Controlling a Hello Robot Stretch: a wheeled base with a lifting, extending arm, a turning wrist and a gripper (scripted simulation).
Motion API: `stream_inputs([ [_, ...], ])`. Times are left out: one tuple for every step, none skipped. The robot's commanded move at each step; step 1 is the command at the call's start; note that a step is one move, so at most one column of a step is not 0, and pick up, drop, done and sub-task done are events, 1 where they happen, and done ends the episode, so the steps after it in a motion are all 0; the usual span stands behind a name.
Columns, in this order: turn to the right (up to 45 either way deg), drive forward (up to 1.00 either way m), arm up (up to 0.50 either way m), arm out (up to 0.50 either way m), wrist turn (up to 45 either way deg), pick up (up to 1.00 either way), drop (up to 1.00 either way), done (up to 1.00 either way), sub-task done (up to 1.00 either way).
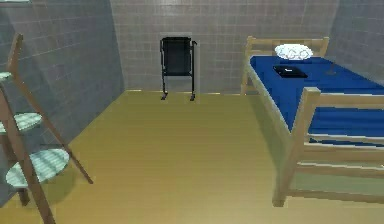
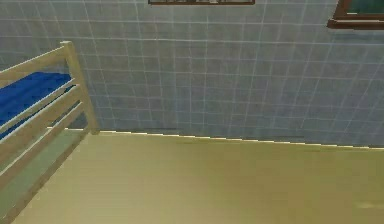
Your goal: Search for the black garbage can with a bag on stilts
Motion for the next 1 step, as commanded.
stream_inputs([
  [-3.0,0.0,0.0,0.0,0.0,0.0,0.0,0.0,0.0],
])
